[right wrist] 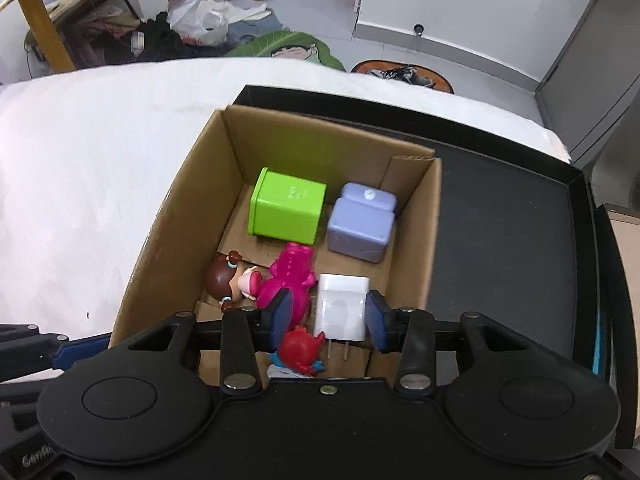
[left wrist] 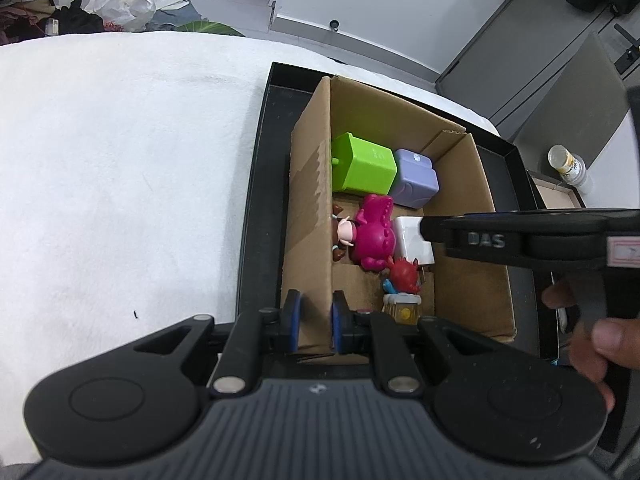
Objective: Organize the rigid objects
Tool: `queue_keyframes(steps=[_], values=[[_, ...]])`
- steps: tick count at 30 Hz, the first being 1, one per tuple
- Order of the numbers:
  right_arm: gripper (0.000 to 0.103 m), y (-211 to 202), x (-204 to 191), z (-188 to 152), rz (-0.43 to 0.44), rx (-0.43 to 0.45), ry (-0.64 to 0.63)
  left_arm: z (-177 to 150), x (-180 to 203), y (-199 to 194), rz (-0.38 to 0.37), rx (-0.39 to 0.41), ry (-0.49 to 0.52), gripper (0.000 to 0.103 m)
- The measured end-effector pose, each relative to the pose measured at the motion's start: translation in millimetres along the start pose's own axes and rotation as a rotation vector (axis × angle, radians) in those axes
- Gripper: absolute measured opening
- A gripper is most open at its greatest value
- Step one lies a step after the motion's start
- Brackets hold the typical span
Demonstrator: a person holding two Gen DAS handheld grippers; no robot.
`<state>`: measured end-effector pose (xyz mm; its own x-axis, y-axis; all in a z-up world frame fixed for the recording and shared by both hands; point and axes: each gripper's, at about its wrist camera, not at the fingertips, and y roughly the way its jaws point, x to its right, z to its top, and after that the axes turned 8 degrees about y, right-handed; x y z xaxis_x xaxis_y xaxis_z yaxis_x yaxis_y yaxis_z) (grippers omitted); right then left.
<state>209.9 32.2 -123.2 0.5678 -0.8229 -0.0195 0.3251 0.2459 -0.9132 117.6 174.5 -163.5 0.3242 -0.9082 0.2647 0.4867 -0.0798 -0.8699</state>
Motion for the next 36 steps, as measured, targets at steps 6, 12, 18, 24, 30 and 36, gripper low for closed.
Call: queue_keyframes(steps=[6, 12, 18, 24, 30, 36], values=[[0.041, -12, 7, -2, 0.012, 0.009, 0.009, 4, 8, -4, 0.022, -0.011, 0.028, 0.014], [0.046, -28, 19, -1, 0.03, 0.032, 0.047, 10, 17, -18, 0.033, 0.008, 0.046, 0.015], [0.054, -49, 32, -6, 0.051, 0.073, 0.085, 18, 30, -42, 0.051, 0.049, 0.077, 0.028], [0.069, -74, 51, -11, 0.061, 0.124, 0.142, 25, 47, -68, 0.052, 0.092, 0.117, 0.053], [0.088, -106, 64, -16, 0.054, 0.197, 0.183, 31, 64, -94, 0.042, 0.138, 0.143, 0.069], [0.103, -130, 75, -22, 0.039, 0.26, 0.231, 31, 79, -120, 0.042, 0.178, 0.18, 0.082]])
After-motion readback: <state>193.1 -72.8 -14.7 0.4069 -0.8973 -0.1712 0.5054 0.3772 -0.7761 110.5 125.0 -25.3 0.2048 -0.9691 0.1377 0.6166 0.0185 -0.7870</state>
